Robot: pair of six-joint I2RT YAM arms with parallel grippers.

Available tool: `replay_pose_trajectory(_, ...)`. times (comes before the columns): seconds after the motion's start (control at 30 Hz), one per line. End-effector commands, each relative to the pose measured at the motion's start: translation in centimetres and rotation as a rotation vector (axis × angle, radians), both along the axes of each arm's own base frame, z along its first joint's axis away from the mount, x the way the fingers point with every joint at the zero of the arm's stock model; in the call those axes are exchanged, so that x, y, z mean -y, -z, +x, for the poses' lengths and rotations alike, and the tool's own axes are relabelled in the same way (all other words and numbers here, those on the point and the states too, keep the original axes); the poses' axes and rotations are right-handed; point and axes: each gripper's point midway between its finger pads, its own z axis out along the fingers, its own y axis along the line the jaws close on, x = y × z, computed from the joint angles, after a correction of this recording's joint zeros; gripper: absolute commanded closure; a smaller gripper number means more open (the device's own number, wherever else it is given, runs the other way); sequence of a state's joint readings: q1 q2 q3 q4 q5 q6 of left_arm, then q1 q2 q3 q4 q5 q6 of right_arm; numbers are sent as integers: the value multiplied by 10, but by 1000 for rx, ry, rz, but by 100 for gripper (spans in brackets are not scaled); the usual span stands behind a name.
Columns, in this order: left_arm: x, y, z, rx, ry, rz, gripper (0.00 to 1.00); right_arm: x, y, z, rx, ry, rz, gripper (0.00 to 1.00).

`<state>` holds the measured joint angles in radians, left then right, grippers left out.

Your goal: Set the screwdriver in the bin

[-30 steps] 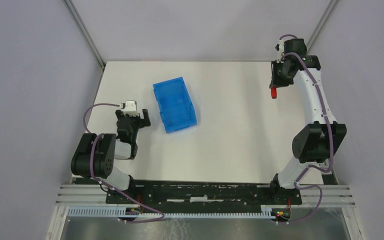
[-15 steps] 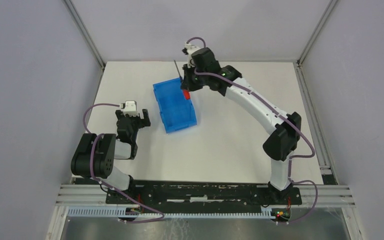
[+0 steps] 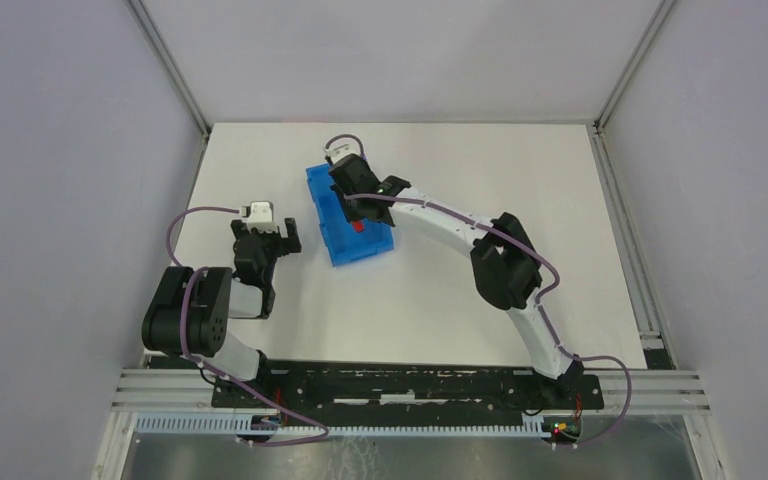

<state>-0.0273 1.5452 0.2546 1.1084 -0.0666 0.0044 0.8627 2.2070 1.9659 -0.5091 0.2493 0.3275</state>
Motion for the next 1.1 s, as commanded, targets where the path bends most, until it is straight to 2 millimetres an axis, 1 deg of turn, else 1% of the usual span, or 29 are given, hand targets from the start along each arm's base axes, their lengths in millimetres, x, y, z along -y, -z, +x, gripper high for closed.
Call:
replay_pose_trajectory(0.0,1,-15,4,53,3,-32,0,-7,25,10,54,28,-48,100)
replay_pose_trajectory(0.07,1,-15,4,53,3,-32,0,-8,44,8,31,32,-68,100)
replay_pose_trajectory(0.1,1,-15,4,53,4,-32,0,-8,52,8,21,34,-78,97)
replay_pose_trajectory(0.2,1,-15,4,53,3,-32,0,-6,67,7,3,51,-94,88)
replay_pose_trajectory(0.23,1,-15,4,53,3,-32,0,-6,69,7,-1,53,-93,85)
replay_pose_trajectory(0.3,1,-15,4,53,3,-32,0,-7,70,6,-6,57,-88,76)
replay_pose_trajectory(0.33,2,-15,4,53,4,-32,0,-7,70,7,-5,59,-85,74)
replay_pose_trajectory(0.43,1,-15,4,53,4,-32,0,-8,60,8,7,64,-66,63)
replay_pose_trajectory(0.47,1,-15,4,53,4,-32,0,-9,54,8,14,64,-55,62)
replay_pose_trajectory(0.57,1,-15,4,53,3,-32,0,-9,28,12,54,78,-22,59)
replay_pose_trajectory(0.63,1,-15,4,53,3,-32,0,-10,9,15,83,79,0,54)
replay_pose_trajectory(0.73,1,-15,4,53,4,-32,0,-10,-28,15,127,74,42,54)
replay_pose_trajectory(0.83,1,-15,4,53,4,-32,0,-7,-73,12,189,45,91,52)
replay_pose_trajectory(0.87,1,-15,4,53,3,-32,0,-6,-86,10,212,28,103,48)
replay_pose_trajectory(0.9,1,-15,4,53,4,-32,0,-3,-102,7,237,9,118,37)
replay_pose_trajectory(0.97,1,-15,4,53,3,-32,0,5,-134,3,291,-27,141,3)
replay_pose_trajectory(1.0,1,-15,4,53,2,-32,0,10,-150,0,316,-47,156,2)
replay_pose_trajectory(1.07,1,-15,4,53,3,-32,0,25,-174,-6,355,-80,176,2)
